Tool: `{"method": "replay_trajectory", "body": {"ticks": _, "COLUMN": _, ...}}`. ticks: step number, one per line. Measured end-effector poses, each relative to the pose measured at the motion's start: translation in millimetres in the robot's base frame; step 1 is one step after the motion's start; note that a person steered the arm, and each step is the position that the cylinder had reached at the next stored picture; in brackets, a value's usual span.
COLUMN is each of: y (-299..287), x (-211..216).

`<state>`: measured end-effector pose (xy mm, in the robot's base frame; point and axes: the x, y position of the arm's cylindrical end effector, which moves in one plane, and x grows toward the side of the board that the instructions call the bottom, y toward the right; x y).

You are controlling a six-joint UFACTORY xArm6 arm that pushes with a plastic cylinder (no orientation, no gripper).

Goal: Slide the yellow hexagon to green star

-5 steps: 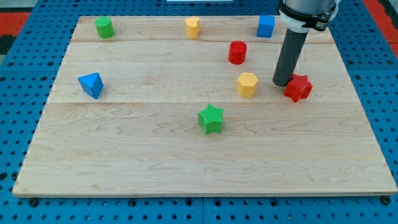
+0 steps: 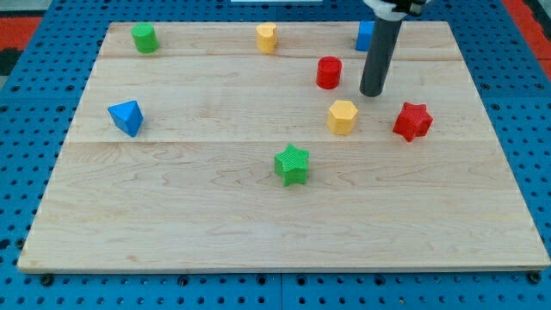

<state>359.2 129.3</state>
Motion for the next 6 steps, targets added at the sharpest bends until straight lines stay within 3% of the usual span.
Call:
{"method": "replay_trajectory", "body": {"ticks": 1, "y": -25.6, "x": 12.6}}
{"method": "replay_trajectory", "body": {"ticks": 4, "y": -37.7, "x": 108.7}}
{"method": "replay_trajectory", "body": {"ticks": 6, "y": -122.0, "x": 138.0}}
